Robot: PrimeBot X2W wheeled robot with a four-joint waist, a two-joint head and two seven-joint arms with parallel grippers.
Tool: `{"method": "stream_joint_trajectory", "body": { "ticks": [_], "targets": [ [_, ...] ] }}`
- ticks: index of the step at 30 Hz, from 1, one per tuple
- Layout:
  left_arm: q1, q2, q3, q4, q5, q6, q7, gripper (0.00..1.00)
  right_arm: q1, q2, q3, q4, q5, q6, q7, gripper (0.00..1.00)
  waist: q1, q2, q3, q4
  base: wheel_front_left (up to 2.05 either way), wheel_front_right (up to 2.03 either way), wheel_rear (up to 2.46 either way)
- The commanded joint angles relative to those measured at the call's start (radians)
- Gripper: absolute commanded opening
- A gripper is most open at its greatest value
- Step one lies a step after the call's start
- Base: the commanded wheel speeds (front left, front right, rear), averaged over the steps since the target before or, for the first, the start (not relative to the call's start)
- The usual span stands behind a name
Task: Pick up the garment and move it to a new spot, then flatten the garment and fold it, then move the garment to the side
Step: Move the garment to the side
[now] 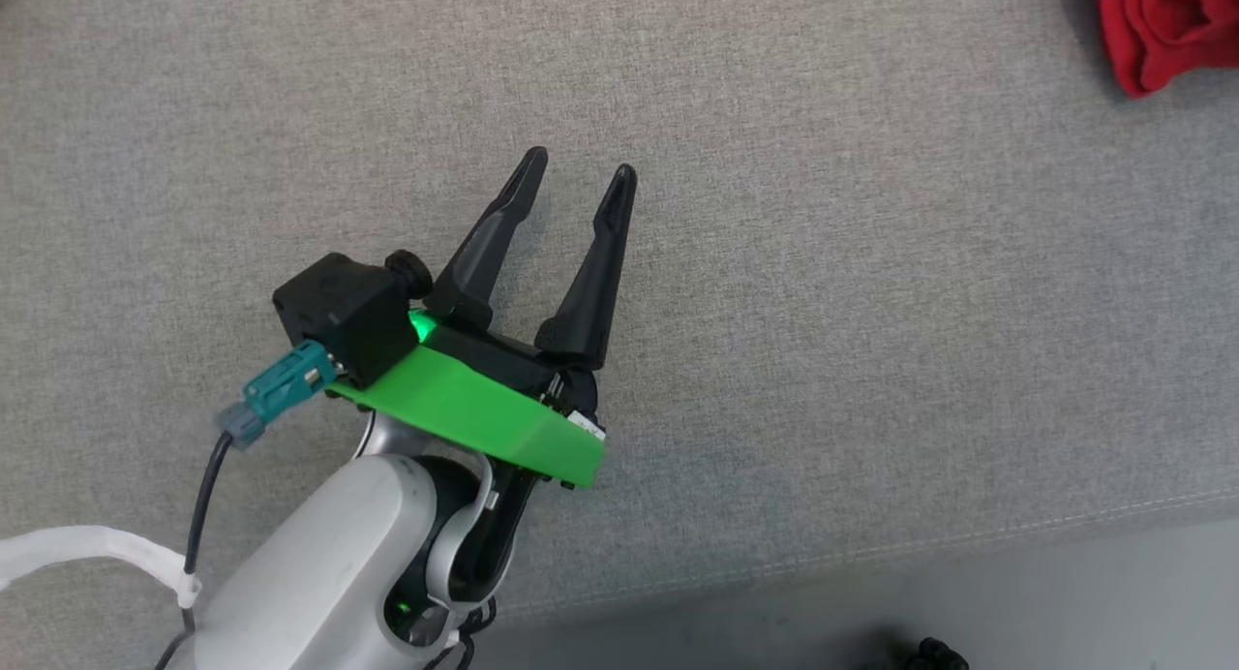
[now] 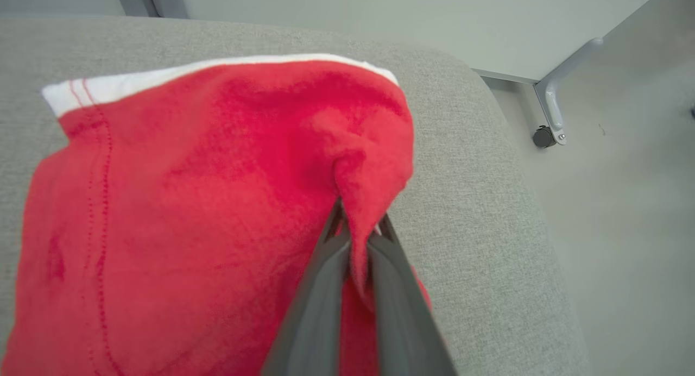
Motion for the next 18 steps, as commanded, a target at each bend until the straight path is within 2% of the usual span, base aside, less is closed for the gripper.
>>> {"method": "stream_joint_trajectory", "body": {
  "ticks": [1, 11, 18],
  "targets": [
    [-0.024, 0.005, -0.002, -0.018, 0.015, 0.006, 0.008, 1.00, -0.023, -0.018, -0.005, 0.012, -0.010, 0.000, -0.002, 0.00, -0.0001, -0.0001, 0.037, 0.000, 0.00, 0.00, 0.00],
    [-0.049, 0.004, -0.021, -0.056, 0.038, 0.022, 0.029, 1.00, -0.080, -0.060, -0.017, 0.080, -0.073, 0.000, -0.054, 0.00, -0.0001, -0.0001, 0.084, -0.008, 0.00, 0.00, 0.00],
    [-0.055, 0.014, -0.016, -0.058, 0.041, 0.029, 0.033, 1.00, -0.114, -0.037, -0.006, 0.147, -0.152, -0.001, -0.110, 0.00, -0.0001, -0.0001, 0.112, 0.010, 0.00, 0.00, 0.00]
  ]
}}
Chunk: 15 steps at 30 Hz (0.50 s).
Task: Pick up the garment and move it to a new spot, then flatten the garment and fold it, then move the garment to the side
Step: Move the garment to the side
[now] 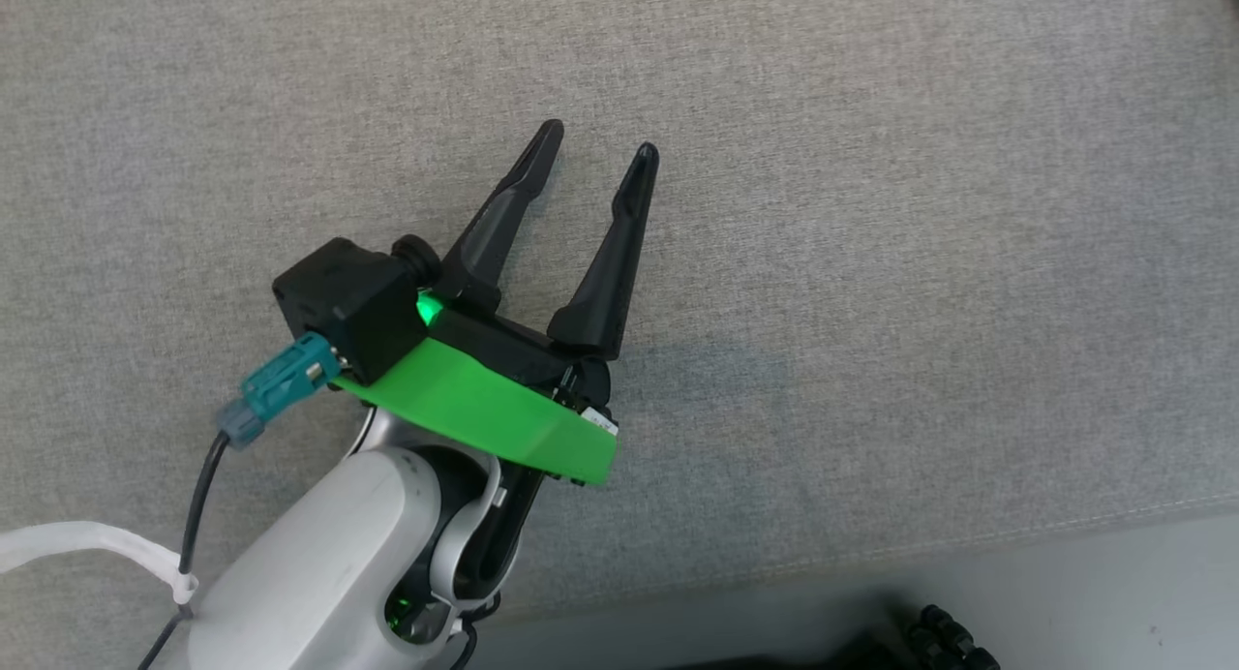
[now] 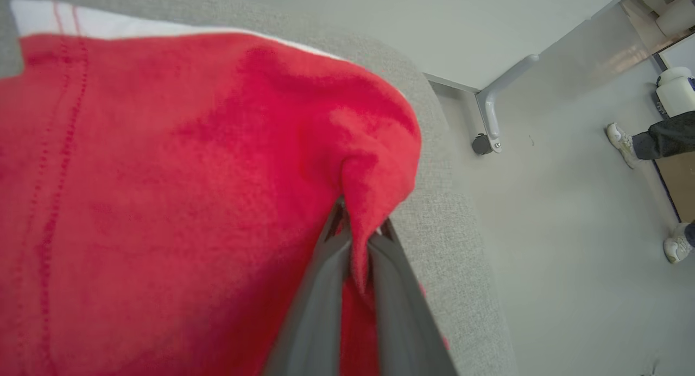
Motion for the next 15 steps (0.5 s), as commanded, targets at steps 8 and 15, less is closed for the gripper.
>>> {"method": "stream_joint_trajectory", "body": {
  "ticks": [8, 15],
  "targets": [
    [-0.007, 0.013, 0.010, 0.007, 0.002, 0.007, -0.011, 1.00, -0.027, 0.002, -0.014, 0.052, -0.091, -0.001, -0.066, 1.00, -0.0001, 0.0000, 0.014, 0.020, 0.00, 0.00, 0.00],
    [0.012, 0.010, 0.010, 0.022, -0.011, 0.001, -0.016, 1.00, 0.025, -0.015, -0.037, 0.062, -0.134, -0.001, -0.054, 1.00, -0.0001, 0.0000, -0.031, 0.001, 0.00, 0.00, 0.00]
  ]
}}
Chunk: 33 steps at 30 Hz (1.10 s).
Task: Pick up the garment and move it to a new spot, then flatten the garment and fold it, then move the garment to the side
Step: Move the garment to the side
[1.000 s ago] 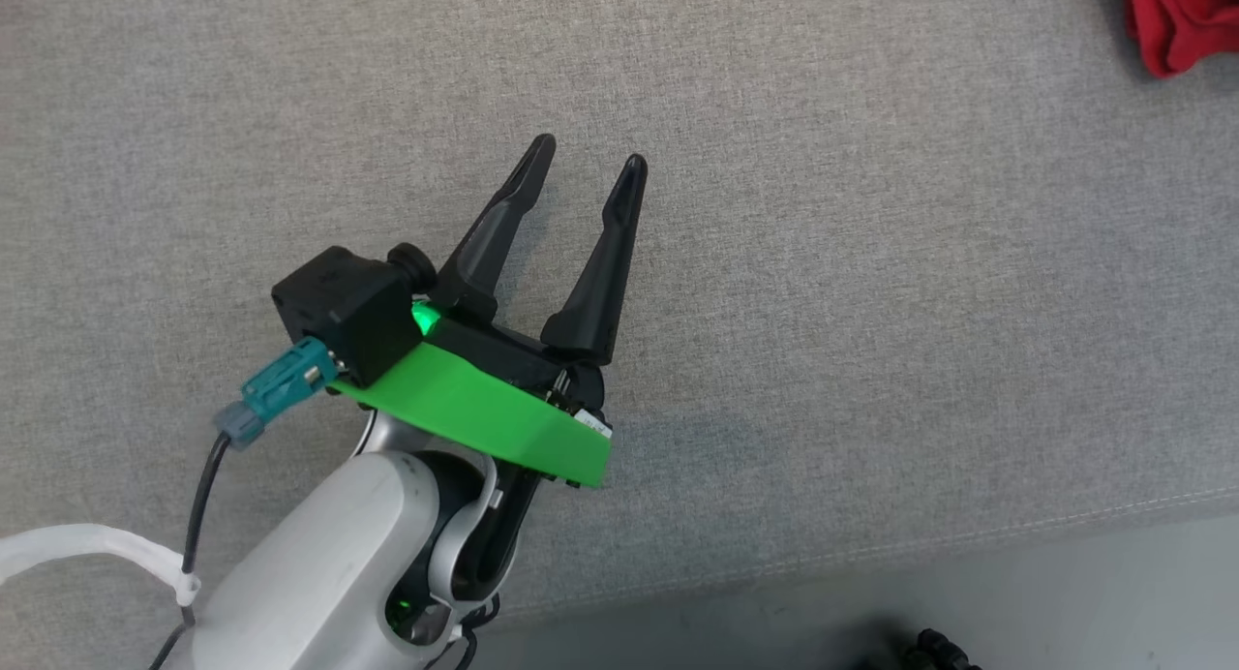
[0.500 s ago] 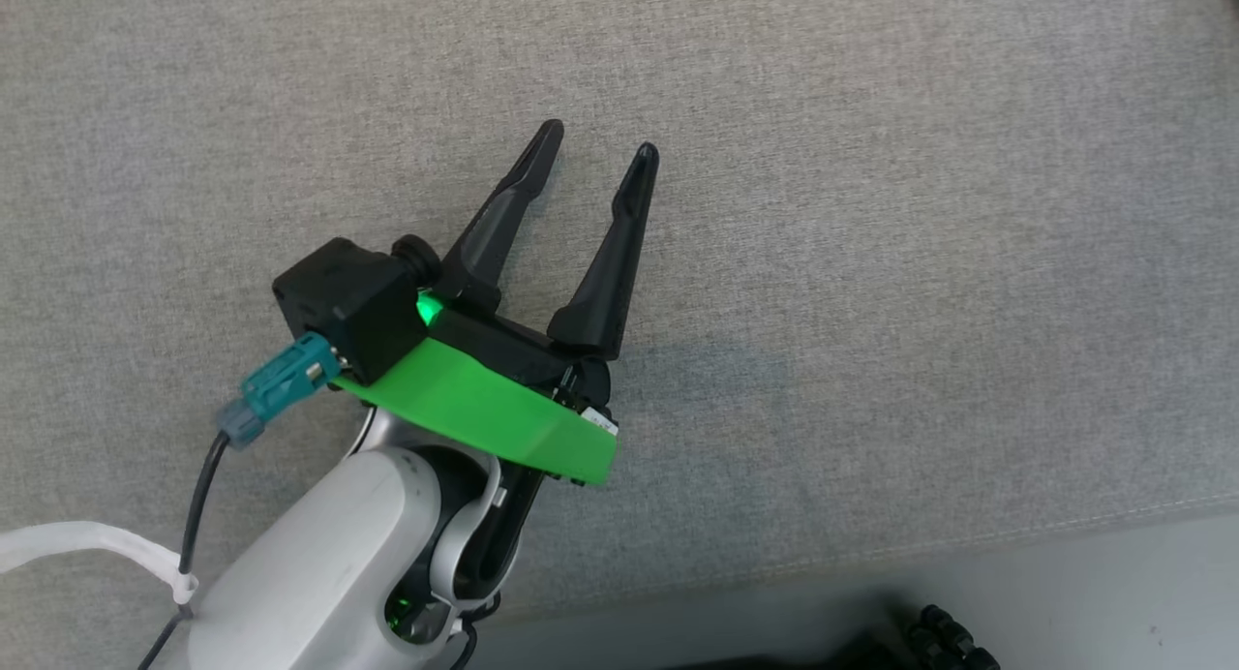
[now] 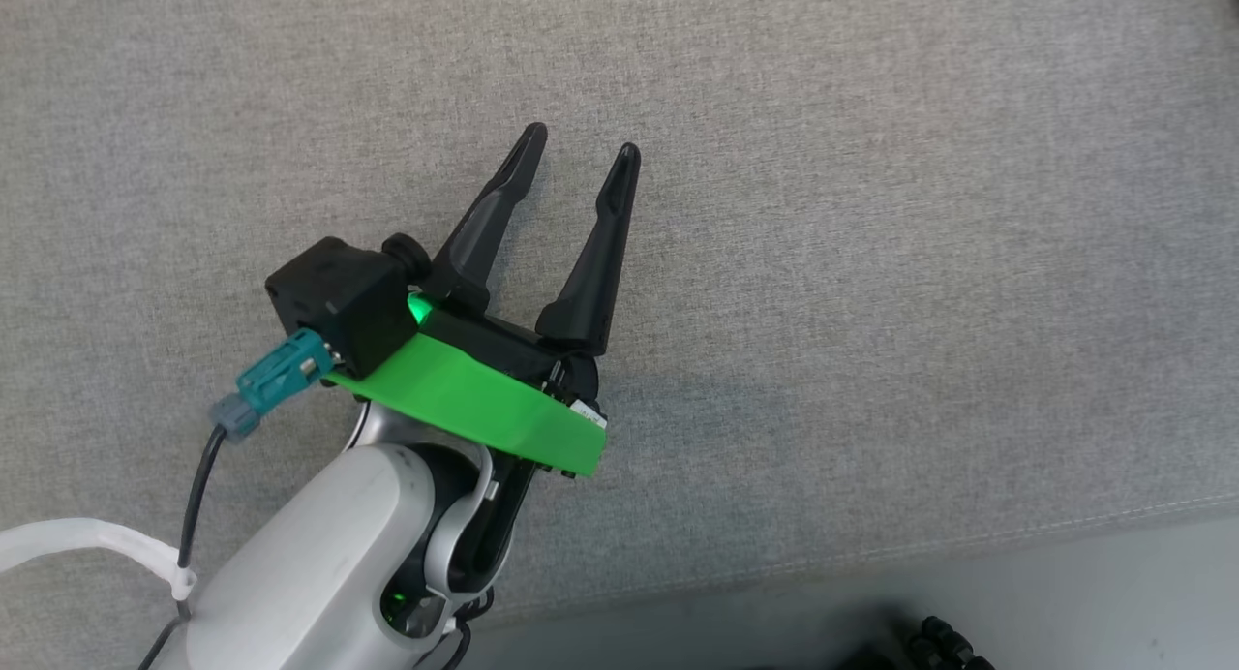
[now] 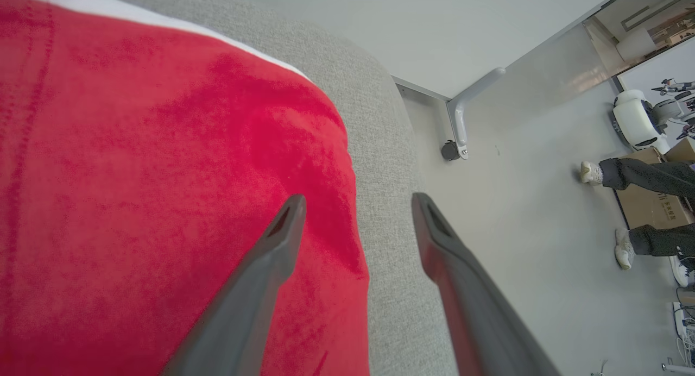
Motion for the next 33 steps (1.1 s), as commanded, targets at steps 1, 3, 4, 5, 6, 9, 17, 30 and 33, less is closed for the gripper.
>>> {"method": "stream_joint_trajectory", "body": {
  "ticks": [1, 3, 4, 5, 6, 9, 17, 30, 33],
  "targets": [
    [0.010, 0.005, 0.001, 0.004, -0.006, -0.005, -0.006, 1.00, 0.027, -0.003, -0.007, 0.004, -0.004, -0.001, -0.004, 1.00, -0.0001, 0.0000, -0.026, -0.011, 0.00, 0.00, 0.00],
    [0.016, 0.006, 0.003, 0.016, -0.012, -0.009, -0.011, 1.00, 0.048, -0.005, -0.014, 0.004, -0.012, -0.001, -0.015, 1.00, -0.0001, 0.0000, -0.049, -0.017, 0.00, 0.00, 0.00],
    [0.016, 0.009, 0.006, 0.022, -0.011, -0.012, -0.014, 1.00, 0.058, -0.003, -0.012, 0.004, -0.018, -0.001, -0.021, 1.00, -0.0001, 0.0000, -0.062, -0.020, 0.00, 0.00, 0.00],
    [0.016, 0.016, 0.008, 0.030, -0.003, -0.014, -0.021, 1.00, 0.073, 0.002, -0.003, 0.005, -0.031, -0.001, -0.029, 1.00, -0.0001, 0.0000, -0.078, -0.023, 0.00, 0.00, 0.00],
    [0.016, 0.025, 0.009, 0.041, 0.009, -0.009, -0.025, 1.00, 0.081, 0.011, 0.003, 0.005, -0.039, -0.001, -0.039, 1.00, -0.0001, 0.0000, -0.096, -0.026, 0.00, 0.00, 0.00],
    [0.026, 0.035, 0.017, 0.070, 0.019, -0.001, -0.040, 1.00, 0.105, 0.042, 0.008, -0.010, -0.039, -0.001, -0.084, 1.00, -0.0001, 0.0000, -0.156, -0.034, 0.00, 0.00, 0.00],
    [0.082, 0.047, 0.073, 0.169, -0.027, -0.005, -0.105, 1.00, 0.222, 0.123, 0.016, -0.089, 0.022, -0.001, -0.198, 1.00, -0.0001, 0.0000, -0.357, -0.028, 0.00, 0.00, 0.00],
    [0.237, 0.103, 0.204, 0.348, -0.089, -0.019, -0.170, 1.00, 0.506, 0.209, -0.014, -0.373, 0.128, -0.001, -0.267, 1.00, -0.0001, 0.0000, -0.585, 0.022, 0.00, 0.00, 0.00],
    [0.273, 0.131, 0.229, 0.362, -0.092, -0.021, -0.176, 1.00, 0.567, 0.224, -0.046, -0.440, 0.140, -0.001, -0.268, 1.00, -0.0001, 0.0000, -0.599, 0.033, 0.00, 0.00, 0.00]
  ]
}}
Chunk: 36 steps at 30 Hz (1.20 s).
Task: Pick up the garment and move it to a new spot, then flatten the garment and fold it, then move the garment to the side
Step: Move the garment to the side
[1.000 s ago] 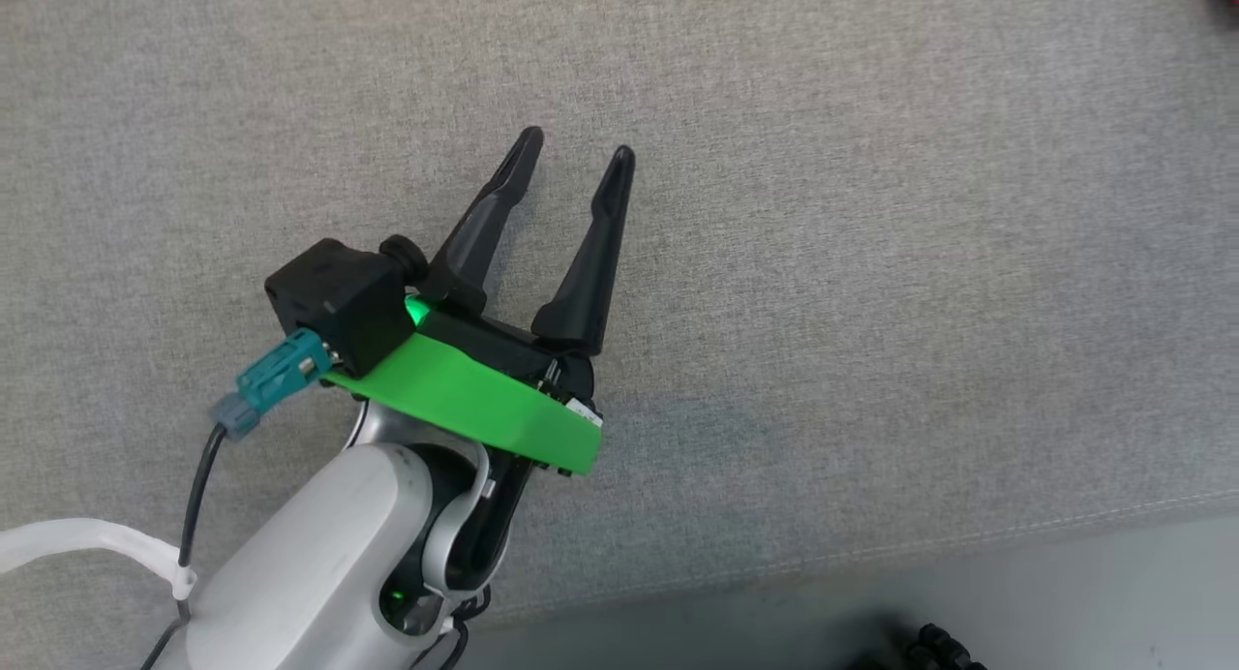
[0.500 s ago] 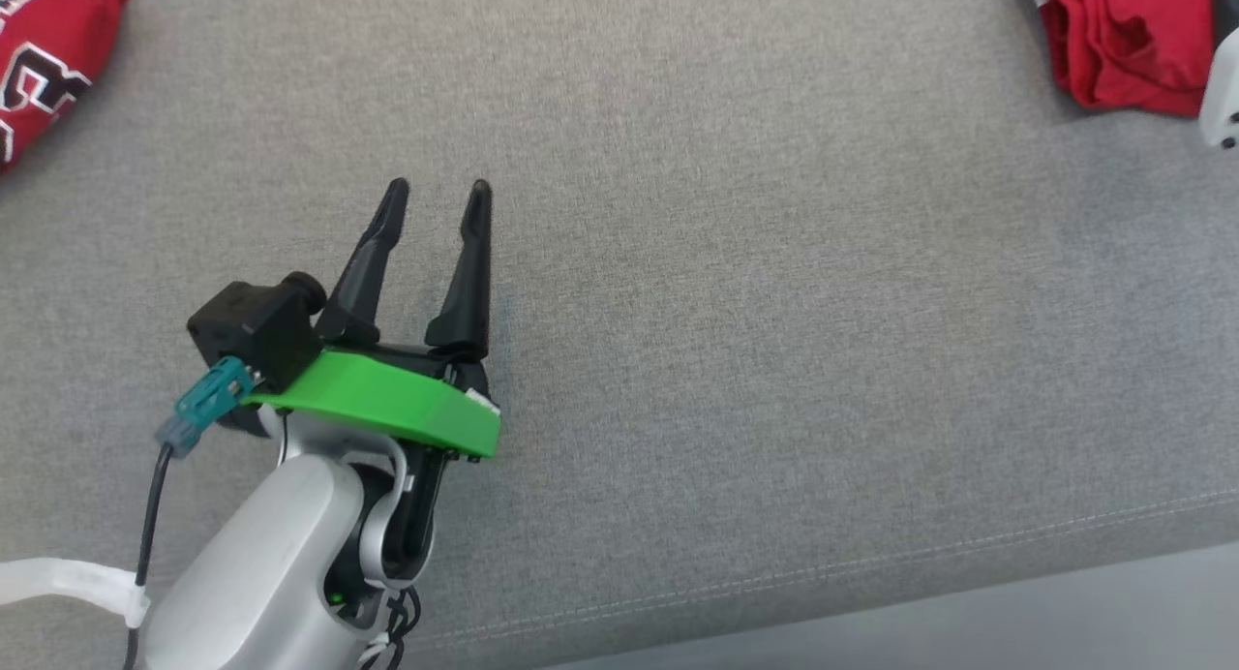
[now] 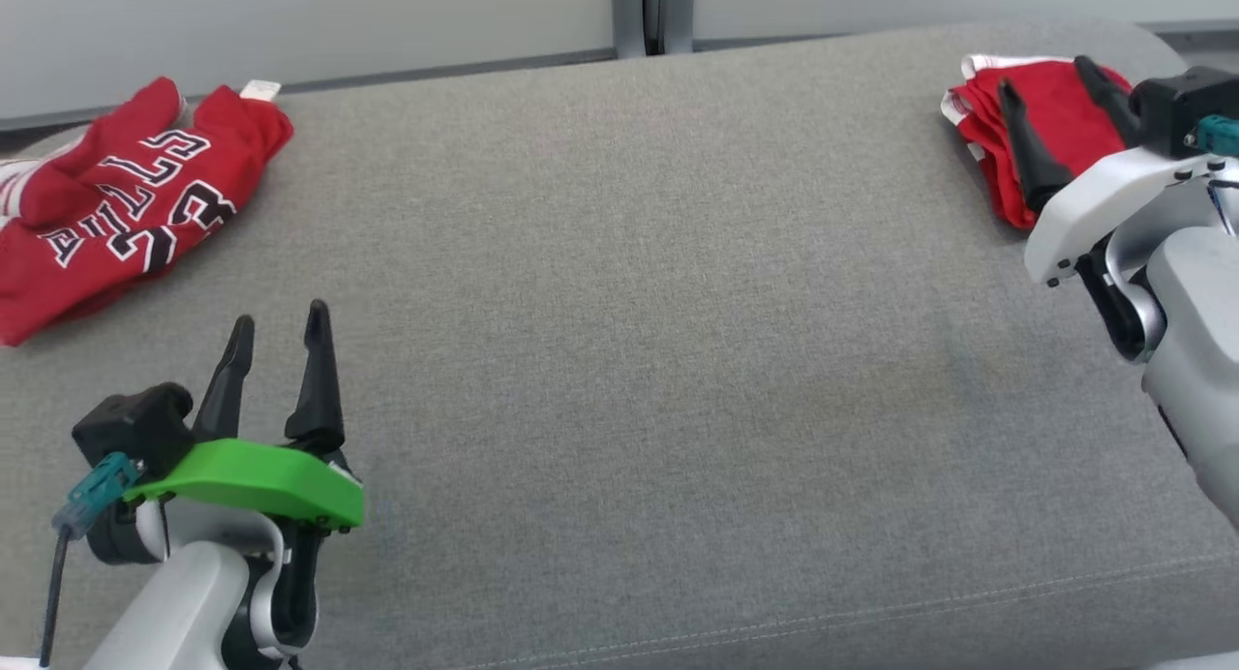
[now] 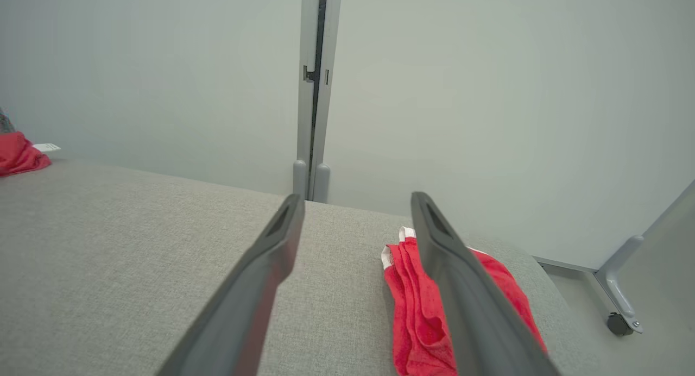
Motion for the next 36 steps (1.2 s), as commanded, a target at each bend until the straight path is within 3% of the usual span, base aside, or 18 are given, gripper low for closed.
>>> {"method": "stream_joint_trajectory", "body": {
  "ticks": [1, 7, 13, 26, 31, 36],
  "targets": [
    [0.019, 0.012, 0.001, 0.003, 0.004, -0.003, -0.009, 1.00, 0.024, 0.001, -0.005, -0.010, -0.001, -0.001, -0.003, 1.00, 0.0001, 0.0000, -0.048, 0.031, 0.00, 0.00, 0.00],
    [0.066, 0.044, -0.015, 0.012, 0.019, -0.027, -0.006, 1.00, 0.163, 0.026, -0.094, -0.118, -0.028, -0.001, 0.002, 1.00, 0.0001, 0.0000, -0.066, 0.058, 0.00, 0.00, 0.00],
    [0.108, 0.063, -0.036, 0.021, 0.037, -0.031, -0.007, 1.00, 0.318, 0.099, -0.226, -0.213, -0.063, -0.001, 0.023, 1.00, 0.0001, 0.0000, -0.090, 0.071, 0.00, 0.00, 0.00],
    [0.212, 0.027, 0.029, 0.004, 0.060, -0.006, -0.016, 1.00, 0.629, 0.360, -0.510, -0.476, -0.279, -0.001, 0.125, 1.00, 0.0001, 0.0000, -0.117, 0.062, 0.00, 0.00, 0.00],
    [0.225, 0.001, 0.036, -0.002, 0.073, -0.014, -0.017, 1.00, 0.727, 0.397, -0.539, -0.593, -0.316, -0.001, 0.174, 1.00, 0.0001, 0.0000, -0.120, 0.064, 0.00, 0.00, 0.00],
    [0.233, -0.019, 0.048, -0.002, 0.091, -0.025, -0.017, 1.00, 0.783, 0.401, -0.531, -0.676, -0.280, -0.001, 0.209, 1.00, 0.0001, 0.0000, -0.122, 0.059, 0.00, 0.00, 0.00]
  ]
}}
